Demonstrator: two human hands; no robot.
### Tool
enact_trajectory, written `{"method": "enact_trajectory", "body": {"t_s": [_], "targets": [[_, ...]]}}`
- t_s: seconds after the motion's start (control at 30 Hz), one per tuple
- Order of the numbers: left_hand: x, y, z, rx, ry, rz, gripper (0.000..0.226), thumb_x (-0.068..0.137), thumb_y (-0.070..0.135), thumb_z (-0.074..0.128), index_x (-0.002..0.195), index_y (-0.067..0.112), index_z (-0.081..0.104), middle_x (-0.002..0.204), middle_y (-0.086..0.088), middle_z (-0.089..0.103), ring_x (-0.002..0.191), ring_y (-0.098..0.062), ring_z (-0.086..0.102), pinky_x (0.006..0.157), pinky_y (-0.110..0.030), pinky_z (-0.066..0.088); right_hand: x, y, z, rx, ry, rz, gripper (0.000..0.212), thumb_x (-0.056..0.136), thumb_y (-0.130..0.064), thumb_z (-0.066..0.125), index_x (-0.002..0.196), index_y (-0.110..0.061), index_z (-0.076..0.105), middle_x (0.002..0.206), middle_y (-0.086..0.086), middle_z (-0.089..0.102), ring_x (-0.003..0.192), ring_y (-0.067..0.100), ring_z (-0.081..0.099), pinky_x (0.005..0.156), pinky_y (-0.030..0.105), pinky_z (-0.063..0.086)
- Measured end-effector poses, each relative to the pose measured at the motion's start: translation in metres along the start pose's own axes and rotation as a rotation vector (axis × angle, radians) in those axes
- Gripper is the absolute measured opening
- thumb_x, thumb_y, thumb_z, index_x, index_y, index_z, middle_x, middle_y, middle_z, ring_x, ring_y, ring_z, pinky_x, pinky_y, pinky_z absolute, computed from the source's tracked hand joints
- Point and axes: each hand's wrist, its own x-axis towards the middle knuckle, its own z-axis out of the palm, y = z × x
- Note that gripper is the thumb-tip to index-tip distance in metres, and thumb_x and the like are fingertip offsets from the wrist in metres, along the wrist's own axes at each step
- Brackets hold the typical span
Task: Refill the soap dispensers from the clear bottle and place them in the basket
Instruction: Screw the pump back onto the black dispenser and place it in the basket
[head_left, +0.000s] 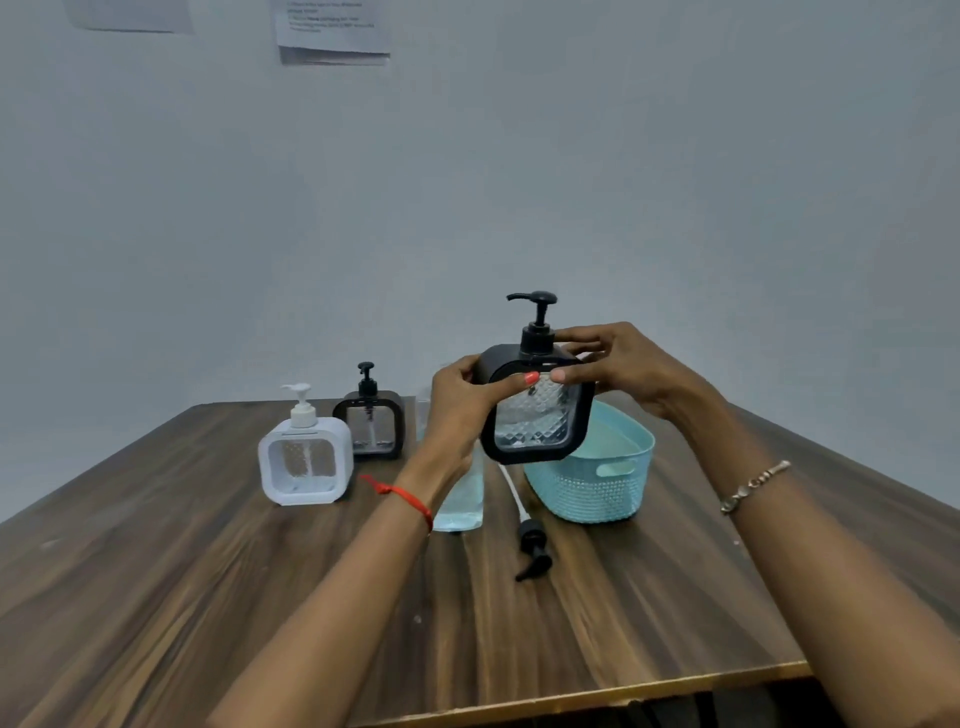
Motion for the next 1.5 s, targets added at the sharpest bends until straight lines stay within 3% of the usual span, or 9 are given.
{"method": "enact_trajectory", "body": {"t_s": [0.2, 0.37, 0.5, 0.67, 0.9, 1.07, 1.17, 1.3, 1.5], "targets": [[0.036, -0.018, 0.053, 0.086, -0.074, -0.004, 0.048, 0.068, 0.012, 0.082, 0.112, 0.007, 0.064, 0.106, -0.007, 0.071, 0.095, -0.020, 0.069, 0.085, -0.034, 0.055, 0.009, 0.026, -0.051, -0.018, 0.024, 0.008, 0.052, 0.074, 0.006, 0.069, 0.116, -0.024, 0.060, 0.104, 0.010, 0.068, 0.089, 0.021, 0.066, 0.077, 0.031, 0.057], [0.048, -0.041, 0.084, 0.168, -0.080, -0.029, 0.035, 0.071, 0.015, 0.080, 0.101, 0.014, 0.063, 0.090, 0.004, 0.068, 0.080, -0.007, 0.065, 0.068, -0.016, 0.050, 0.017, 0.060, -0.075, -0.023, 0.012, 0.085, 0.050, 0.077, 0.006, 0.066, 0.118, -0.022, 0.059, 0.107, 0.008, 0.067, 0.094, 0.019, 0.065, 0.079, 0.026, 0.057], [0.046, -0.073, 0.094, 0.186, -0.087, -0.080, 0.031, 0.073, 0.015, 0.078, 0.100, 0.012, 0.062, 0.092, 0.001, 0.068, 0.086, -0.013, 0.065, 0.070, -0.018, 0.050, 0.017, 0.090, -0.075, -0.027, 0.018, 0.154, 0.046, 0.078, 0.005, 0.066, 0.117, -0.019, 0.060, 0.109, 0.007, 0.065, 0.100, 0.018, 0.062, 0.076, 0.018, 0.054], [0.038, -0.093, 0.094, 0.279, -0.086, -0.050, 0.022, 0.073, 0.019, 0.079, 0.090, 0.018, 0.065, 0.077, 0.015, 0.064, 0.072, 0.003, 0.060, 0.062, -0.008, 0.045, 0.012, 0.120, -0.066, -0.047, 0.023, 0.210, 0.043, 0.081, -0.002, 0.066, 0.116, -0.024, 0.060, 0.115, 0.001, 0.061, 0.113, 0.015, 0.051, 0.094, 0.029, 0.039], [0.026, -0.109, 0.090, 0.329, -0.058, -0.066, 0.024, 0.074, 0.018, 0.077, 0.087, 0.027, 0.060, 0.082, 0.016, 0.063, 0.088, -0.011, 0.062, 0.087, -0.031, 0.050, 0.006, 0.146, -0.048, -0.036, 0.062, 0.223, 0.046, 0.071, -0.017, 0.073, 0.108, -0.041, 0.063, 0.125, -0.007, 0.061, 0.121, 0.011, 0.050, 0.107, 0.037, 0.036], [0.020, -0.114, 0.089, 0.375, -0.034, -0.026, 0.026, 0.068, 0.030, 0.075, 0.091, 0.025, 0.064, 0.096, 0.006, 0.069, 0.094, -0.015, 0.064, 0.087, -0.035, 0.052, -0.002, 0.150, -0.034, 0.026, 0.110, 0.190, 0.051, 0.079, 0.002, 0.064, 0.119, -0.027, 0.057, 0.120, 0.001, 0.061, 0.112, 0.014, 0.054, 0.087, 0.019, 0.044], [0.023, -0.125, 0.089, 0.413, -0.036, -0.016, 0.052, 0.056, 0.051, 0.066, 0.101, 0.026, 0.068, 0.102, 0.004, 0.069, 0.102, -0.019, 0.061, 0.091, -0.044, 0.051, -0.006, 0.149, -0.028, 0.050, 0.150, 0.188, 0.051, 0.077, 0.007, 0.062, 0.117, -0.025, 0.057, 0.107, -0.002, 0.061, 0.100, 0.010, 0.053, 0.074, 0.011, 0.042], [0.026, -0.125, 0.086, 0.476, -0.033, 0.015, 0.050, 0.058, 0.052, 0.065, 0.099, 0.025, 0.070, 0.099, 0.007, 0.070, 0.100, -0.016, 0.062, 0.090, -0.043, 0.051, -0.006, 0.151, -0.021, 0.042, 0.173, 0.194, 0.050, 0.074, 0.007, 0.064, 0.115, -0.021, 0.060, 0.103, -0.002, 0.062, 0.093, 0.006, 0.056, 0.078, 0.018, 0.044], [0.027, -0.117, 0.078, 0.470, -0.019, 0.054, 0.021, 0.069, 0.026, 0.077, 0.084, 0.022, 0.063, 0.085, 0.010, 0.061, 0.089, -0.010, 0.057, 0.087, -0.035, 0.047, -0.003, 0.157, -0.017, -0.017, 0.203, 0.190, 0.048, 0.069, -0.004, 0.073, 0.112, -0.023, 0.061, 0.113, 0.003, 0.063, 0.109, 0.018, 0.056, 0.098, 0.038, 0.043]]}}
